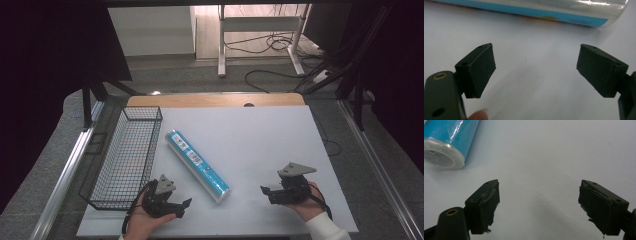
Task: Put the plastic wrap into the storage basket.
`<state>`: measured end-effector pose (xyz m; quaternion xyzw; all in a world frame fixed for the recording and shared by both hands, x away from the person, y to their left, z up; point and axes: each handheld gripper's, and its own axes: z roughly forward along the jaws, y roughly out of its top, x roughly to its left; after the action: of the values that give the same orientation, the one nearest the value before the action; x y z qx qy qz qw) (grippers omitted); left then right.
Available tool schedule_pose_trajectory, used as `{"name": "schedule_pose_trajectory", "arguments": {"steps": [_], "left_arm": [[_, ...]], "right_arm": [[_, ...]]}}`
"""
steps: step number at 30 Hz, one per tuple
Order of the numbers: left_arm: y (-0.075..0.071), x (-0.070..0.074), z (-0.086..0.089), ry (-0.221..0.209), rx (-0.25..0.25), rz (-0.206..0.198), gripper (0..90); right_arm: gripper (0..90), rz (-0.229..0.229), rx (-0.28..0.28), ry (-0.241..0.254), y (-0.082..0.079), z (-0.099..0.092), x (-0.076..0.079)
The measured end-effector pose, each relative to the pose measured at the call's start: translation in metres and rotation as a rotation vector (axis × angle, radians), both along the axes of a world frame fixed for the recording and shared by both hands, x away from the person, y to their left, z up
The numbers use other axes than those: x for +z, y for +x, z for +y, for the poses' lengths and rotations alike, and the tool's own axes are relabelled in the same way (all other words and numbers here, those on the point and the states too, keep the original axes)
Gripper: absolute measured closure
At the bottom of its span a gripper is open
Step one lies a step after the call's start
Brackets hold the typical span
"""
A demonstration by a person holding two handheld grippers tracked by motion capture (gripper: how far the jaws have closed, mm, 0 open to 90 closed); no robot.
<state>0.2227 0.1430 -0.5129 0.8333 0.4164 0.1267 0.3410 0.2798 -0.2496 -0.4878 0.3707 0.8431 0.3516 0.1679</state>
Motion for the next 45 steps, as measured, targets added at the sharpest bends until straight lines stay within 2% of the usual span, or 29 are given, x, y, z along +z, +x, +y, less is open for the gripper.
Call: {"name": "schedule_pose_trajectory", "arguments": {"steps": [7,14,19,25,31,38,45], "left_arm": [[0.0,0.0,-0.003,-0.007,-0.008,0.006,15.4],[-0.004,-0.001,0.001,0.011,-0.011,-0.002,15.5],[-0.005,0.0,-0.001,0.006,-0.016,-0.003,15.5],[-0.007,-0.001,-0.002,0.015,-0.022,-0.006,15.5],[-0.007,0.001,-0.001,0.006,-0.014,-0.005,15.7],[-0.007,0.0,-0.002,0.009,-0.018,0.004,15.5],[-0.007,0.0,-0.002,0.009,-0.021,0.007,15.6]], "right_arm": [[20.9,0.01,-0.013,0.022,-0.002,-0.005,0.0],[22.8,0.014,-0.01,0.02,-0.001,0.0,0.003],[23.8,0.018,-0.011,0.038,-0.002,0.003,0.008],[24.5,0.032,-0.002,0.032,-0.001,0.005,0.011],[23.0,0.045,0.0,0.036,0.003,0.009,0.012],[23.3,0.049,0.009,0.039,0.009,0.016,0.019],[23.1,0.082,0.035,0.054,0.018,0.036,0.027]]}}
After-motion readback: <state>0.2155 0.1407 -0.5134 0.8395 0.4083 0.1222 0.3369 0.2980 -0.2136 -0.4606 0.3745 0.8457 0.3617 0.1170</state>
